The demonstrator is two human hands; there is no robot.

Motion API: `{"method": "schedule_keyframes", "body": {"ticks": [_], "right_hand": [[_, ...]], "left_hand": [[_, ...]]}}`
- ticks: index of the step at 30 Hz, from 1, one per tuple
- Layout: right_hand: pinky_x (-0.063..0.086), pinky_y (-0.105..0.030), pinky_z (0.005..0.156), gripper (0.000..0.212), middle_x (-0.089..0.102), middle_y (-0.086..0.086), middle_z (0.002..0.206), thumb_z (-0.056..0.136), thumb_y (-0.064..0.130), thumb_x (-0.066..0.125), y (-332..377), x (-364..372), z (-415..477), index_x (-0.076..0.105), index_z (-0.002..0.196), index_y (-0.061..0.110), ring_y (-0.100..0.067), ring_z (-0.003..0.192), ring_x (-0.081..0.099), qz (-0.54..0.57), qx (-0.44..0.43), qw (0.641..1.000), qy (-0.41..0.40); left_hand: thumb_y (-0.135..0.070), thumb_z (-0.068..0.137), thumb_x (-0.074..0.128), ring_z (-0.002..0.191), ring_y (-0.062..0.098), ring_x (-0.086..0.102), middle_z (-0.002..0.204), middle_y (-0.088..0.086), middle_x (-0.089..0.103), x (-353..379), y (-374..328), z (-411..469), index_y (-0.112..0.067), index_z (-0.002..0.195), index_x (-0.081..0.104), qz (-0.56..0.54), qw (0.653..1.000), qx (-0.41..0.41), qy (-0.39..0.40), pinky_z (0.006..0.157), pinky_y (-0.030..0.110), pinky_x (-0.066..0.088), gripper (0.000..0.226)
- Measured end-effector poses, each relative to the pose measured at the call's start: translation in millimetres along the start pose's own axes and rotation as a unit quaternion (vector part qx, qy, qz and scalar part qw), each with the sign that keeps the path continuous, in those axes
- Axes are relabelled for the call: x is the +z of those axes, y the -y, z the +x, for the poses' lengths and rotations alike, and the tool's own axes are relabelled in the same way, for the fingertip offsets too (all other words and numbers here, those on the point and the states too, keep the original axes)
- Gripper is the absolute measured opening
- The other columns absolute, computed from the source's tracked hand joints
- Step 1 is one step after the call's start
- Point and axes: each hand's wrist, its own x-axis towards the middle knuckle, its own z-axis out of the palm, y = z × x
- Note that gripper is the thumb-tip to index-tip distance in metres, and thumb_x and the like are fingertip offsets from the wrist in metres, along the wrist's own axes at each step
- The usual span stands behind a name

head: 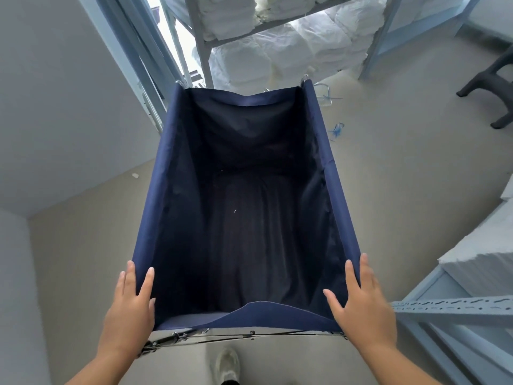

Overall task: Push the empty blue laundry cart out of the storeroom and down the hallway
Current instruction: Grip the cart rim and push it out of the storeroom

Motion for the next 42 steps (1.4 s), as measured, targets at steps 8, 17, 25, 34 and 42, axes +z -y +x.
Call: {"method": "schedule_keyframes", "body": {"ticks": [8, 17, 25, 34, 42], "right_hand": [[0.061, -0.043, 0.064, 0.079, 0.029, -0.010, 0.164, 0.082, 0.055, 0.072, -16, 4, -14, 0.050, 0.147, 0.014, -0.032, 0.140, 0.049, -0.003, -0.047, 0.999, -0.002], [0.060, -0.043, 0.060, 0.079, 0.035, -0.011, 0.162, 0.079, 0.051, 0.077, -33, 8, -25, 0.054, 0.143, 0.013, -0.035, 0.136, 0.052, 0.000, -0.100, 0.995, -0.010], [0.060, -0.044, 0.057, 0.079, 0.037, -0.012, 0.161, 0.076, 0.048, 0.081, -46, 10, -35, 0.056, 0.141, 0.011, -0.037, 0.132, 0.055, 0.009, -0.141, 0.990, -0.012], [0.059, -0.043, 0.056, 0.085, 0.033, -0.009, 0.161, 0.071, 0.050, 0.082, -55, 18, -42, 0.053, 0.142, 0.014, -0.038, 0.130, 0.056, 0.016, -0.178, 0.984, -0.016], [0.060, -0.047, 0.059, 0.087, 0.036, -0.012, 0.160, 0.068, 0.048, 0.085, -47, 19, -59, 0.054, 0.141, 0.012, -0.040, 0.132, 0.055, 0.010, -0.203, 0.979, 0.000]], "left_hand": [[0.000, 0.068, 0.081, 0.129, 0.054, 0.044, 0.151, 0.030, 0.031, 9, -9, -57, -0.002, 0.135, 0.053, -0.004, 0.999, -0.047, -0.009, 0.054, 0.052, 0.057, 0.072], [0.001, 0.065, 0.083, 0.130, 0.054, 0.045, 0.150, 0.030, 0.032, 23, -21, -113, -0.002, 0.134, 0.054, -0.003, 0.996, -0.094, -0.013, 0.056, 0.055, 0.056, 0.075], [-0.005, 0.071, 0.081, 0.129, 0.054, 0.045, 0.152, 0.032, 0.030, 37, -30, -156, 0.000, 0.136, 0.052, 0.001, 0.993, -0.115, -0.028, 0.069, 0.058, 0.058, 0.072], [-0.012, 0.063, 0.085, 0.129, 0.051, 0.047, 0.155, 0.030, 0.025, 49, -35, -197, -0.001, 0.140, 0.049, 0.003, 0.990, -0.138, -0.016, 0.075, 0.054, 0.059, 0.086], [-0.014, 0.071, 0.081, 0.128, 0.051, 0.049, 0.155, 0.029, 0.028, 56, -30, -229, -0.003, 0.139, 0.049, -0.019, 0.987, -0.159, -0.017, 0.080, 0.055, 0.057, 0.076]]}}
